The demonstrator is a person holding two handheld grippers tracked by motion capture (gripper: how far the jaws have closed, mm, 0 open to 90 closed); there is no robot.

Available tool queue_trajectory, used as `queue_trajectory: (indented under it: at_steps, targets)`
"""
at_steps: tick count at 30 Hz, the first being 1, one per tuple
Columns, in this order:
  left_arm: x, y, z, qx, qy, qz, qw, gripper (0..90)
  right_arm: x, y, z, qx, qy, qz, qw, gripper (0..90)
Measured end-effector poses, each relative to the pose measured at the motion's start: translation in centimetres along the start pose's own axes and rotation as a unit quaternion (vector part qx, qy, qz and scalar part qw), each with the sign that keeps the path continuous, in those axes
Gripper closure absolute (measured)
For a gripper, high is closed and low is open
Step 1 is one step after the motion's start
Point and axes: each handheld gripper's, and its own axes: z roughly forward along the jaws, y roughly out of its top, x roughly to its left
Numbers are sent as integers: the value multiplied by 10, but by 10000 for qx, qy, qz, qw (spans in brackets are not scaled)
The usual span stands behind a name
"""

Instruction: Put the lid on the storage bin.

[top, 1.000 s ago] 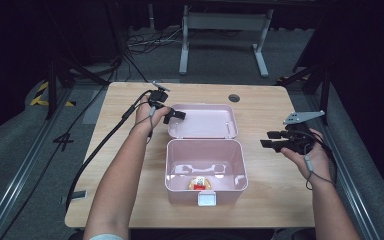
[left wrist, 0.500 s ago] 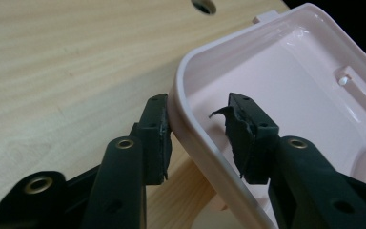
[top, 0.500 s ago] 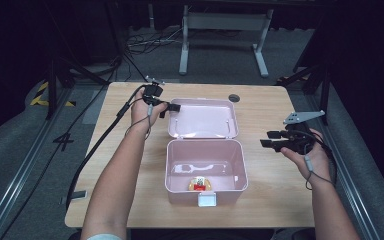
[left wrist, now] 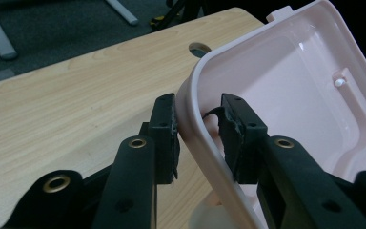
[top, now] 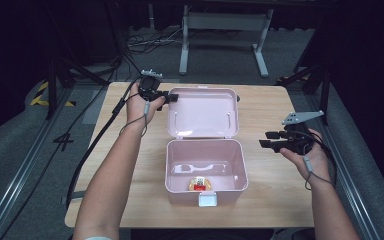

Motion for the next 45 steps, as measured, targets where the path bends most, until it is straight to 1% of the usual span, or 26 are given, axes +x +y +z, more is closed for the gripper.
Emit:
queue_trajectory:
  at_steps: [3, 7, 9, 10, 17, 20, 22, 25, 29, 34, 39, 45]
  targets:
    - [-4, 4, -9, -127, -45, 41, 9999, 699, 2, 1, -1, 6, 12, -56, 10000, 580]
    - [-7, 7, -14, -203, -62, 85, 9997, 707, 3, 1, -1, 10, 19, -94, 10000, 590]
    - [-9, 8, -18, -240, -79, 139, 9996, 710, 4, 2, -1, 11, 23, -113, 9999, 591]
    - [-10, 8, -20, -262, -95, 128, 9995, 711, 5, 2, -1, 7, 21, -127, 9999, 590]
    - [-20, 12, -35, -446, -146, 237, 9986, 726, 9, 5, -4, -22, 18, -198, 9998, 588]
    - [-24, 12, -41, -535, -197, 237, 9981, 732, 10, 5, -4, -56, 54, -193, 9998, 586]
    - [-28, 12, -45, -590, -187, 287, 9977, 735, 11, 5, -5, -71, 71, -195, 9998, 587]
    - [-33, 12, -52, -656, -201, 307, 9972, 739, 11, 6, -5, -96, 97, -191, 9997, 589]
    - [-42, 11, -61, -755, -206, 404, 9961, 744, 14, 7, -6, -89, 97, -249, 9996, 592]
    - [-49, 9, -68, -855, -275, 415, 9951, 738, 18, 9, -6, -83, 132, -291, 9995, 606]
    - [-58, 7, -76, -928, -304, 533, 9938, 727, 21, 10, -9, -167, 202, -267, 9993, 650]
    - [-67, 3, -84, -1011, -341, 637, 9923, 709, 25, 12, -11, -273, 298, -300, 9987, 654]
